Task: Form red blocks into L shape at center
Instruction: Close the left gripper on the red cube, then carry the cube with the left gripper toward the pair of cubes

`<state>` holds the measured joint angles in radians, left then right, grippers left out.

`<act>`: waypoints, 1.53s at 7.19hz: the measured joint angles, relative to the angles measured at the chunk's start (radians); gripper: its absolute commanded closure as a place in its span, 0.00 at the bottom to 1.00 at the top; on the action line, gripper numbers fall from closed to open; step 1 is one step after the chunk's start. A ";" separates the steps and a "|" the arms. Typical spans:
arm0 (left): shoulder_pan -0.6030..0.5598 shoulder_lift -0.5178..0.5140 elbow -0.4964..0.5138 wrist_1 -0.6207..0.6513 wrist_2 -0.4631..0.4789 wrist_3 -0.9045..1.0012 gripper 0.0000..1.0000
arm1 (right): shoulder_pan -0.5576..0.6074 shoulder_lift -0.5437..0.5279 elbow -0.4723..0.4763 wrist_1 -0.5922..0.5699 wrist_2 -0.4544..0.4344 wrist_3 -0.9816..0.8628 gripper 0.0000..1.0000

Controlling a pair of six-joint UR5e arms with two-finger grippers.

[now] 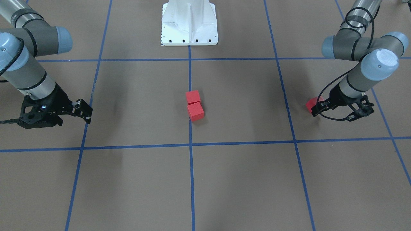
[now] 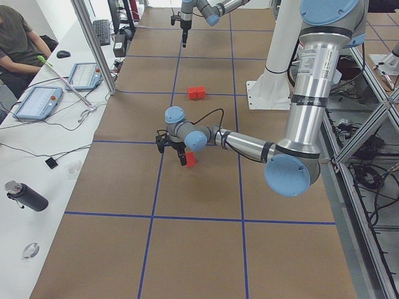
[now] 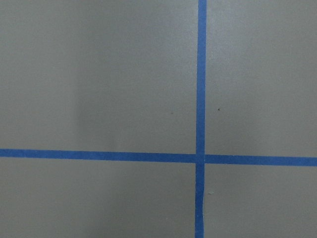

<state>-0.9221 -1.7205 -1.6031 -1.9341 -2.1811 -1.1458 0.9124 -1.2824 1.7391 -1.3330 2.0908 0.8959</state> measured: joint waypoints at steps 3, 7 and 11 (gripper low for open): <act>0.031 0.005 -0.003 -0.001 -0.002 -0.053 0.69 | -0.004 0.001 -0.001 0.000 -0.001 0.001 0.01; 0.036 0.011 -0.021 0.004 -0.034 -0.079 1.00 | -0.009 0.002 -0.002 0.000 -0.003 0.012 0.01; 0.075 -0.157 -0.065 0.039 -0.110 -0.642 1.00 | -0.014 0.018 -0.002 0.000 -0.003 0.051 0.01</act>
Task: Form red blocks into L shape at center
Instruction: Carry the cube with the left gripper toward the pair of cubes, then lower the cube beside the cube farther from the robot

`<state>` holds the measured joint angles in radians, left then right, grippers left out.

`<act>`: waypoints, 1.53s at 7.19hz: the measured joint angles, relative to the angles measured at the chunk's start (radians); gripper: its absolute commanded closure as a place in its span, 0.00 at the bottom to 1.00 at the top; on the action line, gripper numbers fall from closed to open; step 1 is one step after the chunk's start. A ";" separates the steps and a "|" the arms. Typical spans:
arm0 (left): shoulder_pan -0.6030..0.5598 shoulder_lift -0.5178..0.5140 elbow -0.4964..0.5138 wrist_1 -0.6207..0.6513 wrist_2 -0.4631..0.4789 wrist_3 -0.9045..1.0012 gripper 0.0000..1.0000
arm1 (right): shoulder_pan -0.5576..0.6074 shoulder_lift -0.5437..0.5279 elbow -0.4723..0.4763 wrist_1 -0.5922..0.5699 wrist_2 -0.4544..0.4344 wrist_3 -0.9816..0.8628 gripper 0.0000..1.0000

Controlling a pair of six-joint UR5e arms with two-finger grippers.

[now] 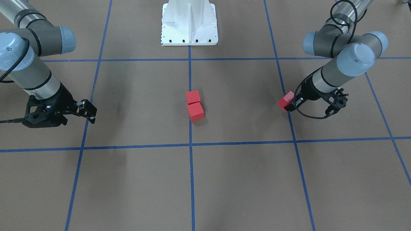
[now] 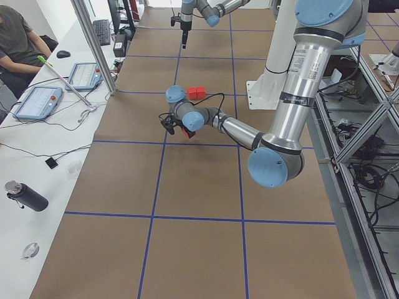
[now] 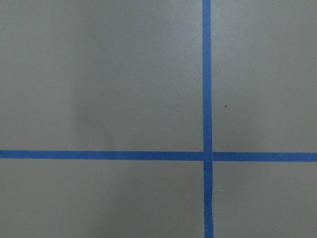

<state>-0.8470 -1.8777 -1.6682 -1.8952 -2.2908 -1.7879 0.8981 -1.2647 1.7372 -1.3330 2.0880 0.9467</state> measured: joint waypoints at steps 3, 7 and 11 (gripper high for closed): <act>0.126 -0.192 0.005 0.119 0.100 -0.429 1.00 | -0.013 0.021 0.002 0.001 0.002 0.037 0.01; 0.168 -0.320 0.103 0.163 0.126 -0.888 1.00 | -0.067 0.066 0.001 0.003 -0.004 0.119 0.01; 0.236 -0.397 0.162 0.166 0.249 -1.104 1.00 | -0.127 0.114 0.000 0.006 -0.016 0.173 0.01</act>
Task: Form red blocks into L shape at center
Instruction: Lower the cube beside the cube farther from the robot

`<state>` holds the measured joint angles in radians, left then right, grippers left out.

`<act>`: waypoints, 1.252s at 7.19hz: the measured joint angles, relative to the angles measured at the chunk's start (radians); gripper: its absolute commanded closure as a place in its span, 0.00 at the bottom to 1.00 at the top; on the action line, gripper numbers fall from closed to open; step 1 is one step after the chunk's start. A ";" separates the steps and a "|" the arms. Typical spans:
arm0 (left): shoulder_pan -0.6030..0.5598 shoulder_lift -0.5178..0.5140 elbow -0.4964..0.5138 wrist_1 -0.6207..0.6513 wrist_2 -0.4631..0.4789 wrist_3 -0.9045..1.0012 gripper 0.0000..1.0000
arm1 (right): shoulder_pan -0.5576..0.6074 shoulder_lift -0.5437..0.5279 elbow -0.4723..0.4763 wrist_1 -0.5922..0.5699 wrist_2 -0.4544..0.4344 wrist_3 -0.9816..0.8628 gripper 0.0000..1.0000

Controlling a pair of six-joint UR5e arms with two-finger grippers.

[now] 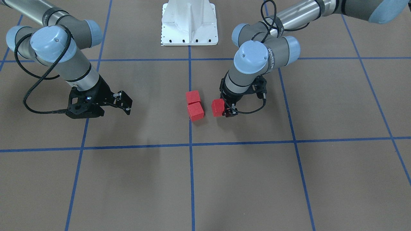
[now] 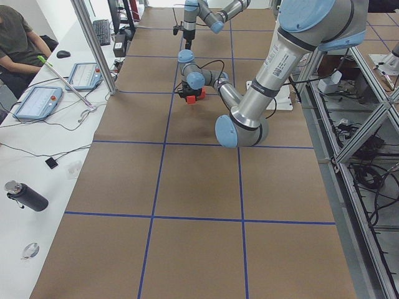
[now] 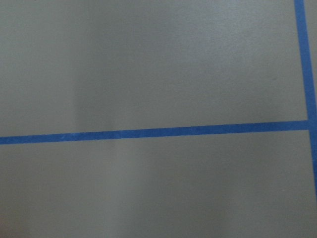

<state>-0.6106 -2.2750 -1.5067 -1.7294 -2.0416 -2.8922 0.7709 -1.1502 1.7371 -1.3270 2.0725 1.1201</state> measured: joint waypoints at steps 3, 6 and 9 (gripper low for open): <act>0.032 -0.006 0.012 0.003 0.054 -0.130 1.00 | -0.026 0.025 -0.001 -0.001 -0.003 0.003 0.01; 0.047 -0.016 0.022 0.004 0.065 -0.178 1.00 | -0.027 0.027 -0.001 0.000 -0.003 0.003 0.01; 0.048 -0.031 0.032 0.004 0.066 -0.180 1.00 | -0.027 0.026 -0.001 -0.001 -0.003 0.003 0.01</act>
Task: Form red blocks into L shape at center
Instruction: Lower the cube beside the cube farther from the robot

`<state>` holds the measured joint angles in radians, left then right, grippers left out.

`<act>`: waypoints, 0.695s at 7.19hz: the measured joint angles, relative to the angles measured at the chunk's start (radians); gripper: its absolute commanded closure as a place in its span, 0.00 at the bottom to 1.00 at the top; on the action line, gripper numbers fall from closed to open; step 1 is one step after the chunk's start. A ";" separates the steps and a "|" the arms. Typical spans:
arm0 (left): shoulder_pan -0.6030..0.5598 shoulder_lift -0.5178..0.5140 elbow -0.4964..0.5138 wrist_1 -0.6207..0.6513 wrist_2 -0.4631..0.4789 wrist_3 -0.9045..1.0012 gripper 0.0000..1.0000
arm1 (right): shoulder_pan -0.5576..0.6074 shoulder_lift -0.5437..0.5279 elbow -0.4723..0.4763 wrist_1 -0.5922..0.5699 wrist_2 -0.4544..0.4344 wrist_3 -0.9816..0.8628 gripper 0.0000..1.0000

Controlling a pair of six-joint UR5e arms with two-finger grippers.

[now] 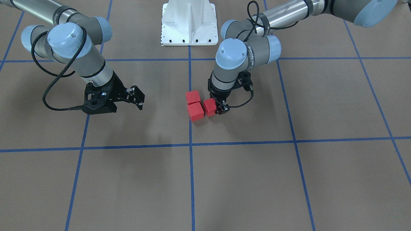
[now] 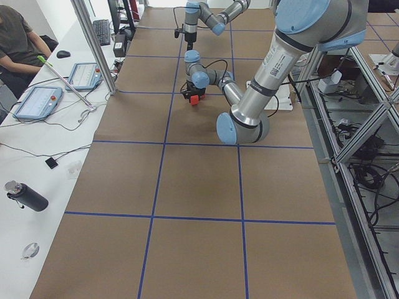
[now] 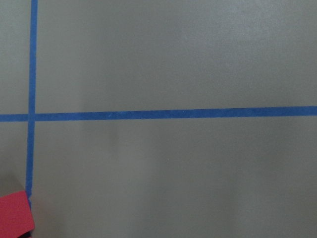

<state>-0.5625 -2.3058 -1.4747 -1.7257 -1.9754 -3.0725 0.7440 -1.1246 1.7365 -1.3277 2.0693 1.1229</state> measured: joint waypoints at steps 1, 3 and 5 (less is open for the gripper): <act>0.001 -0.010 0.009 0.000 0.001 0.000 1.00 | 0.000 -0.001 0.000 0.000 0.000 0.000 0.01; 0.004 -0.017 0.018 0.000 0.001 0.000 1.00 | 0.001 -0.002 0.000 0.001 0.000 0.000 0.01; 0.004 -0.017 0.018 0.000 0.002 0.000 0.99 | 0.001 -0.002 0.001 0.001 0.000 0.000 0.01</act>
<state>-0.5585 -2.3226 -1.4563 -1.7257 -1.9738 -3.0726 0.7454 -1.1266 1.7379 -1.3269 2.0693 1.1233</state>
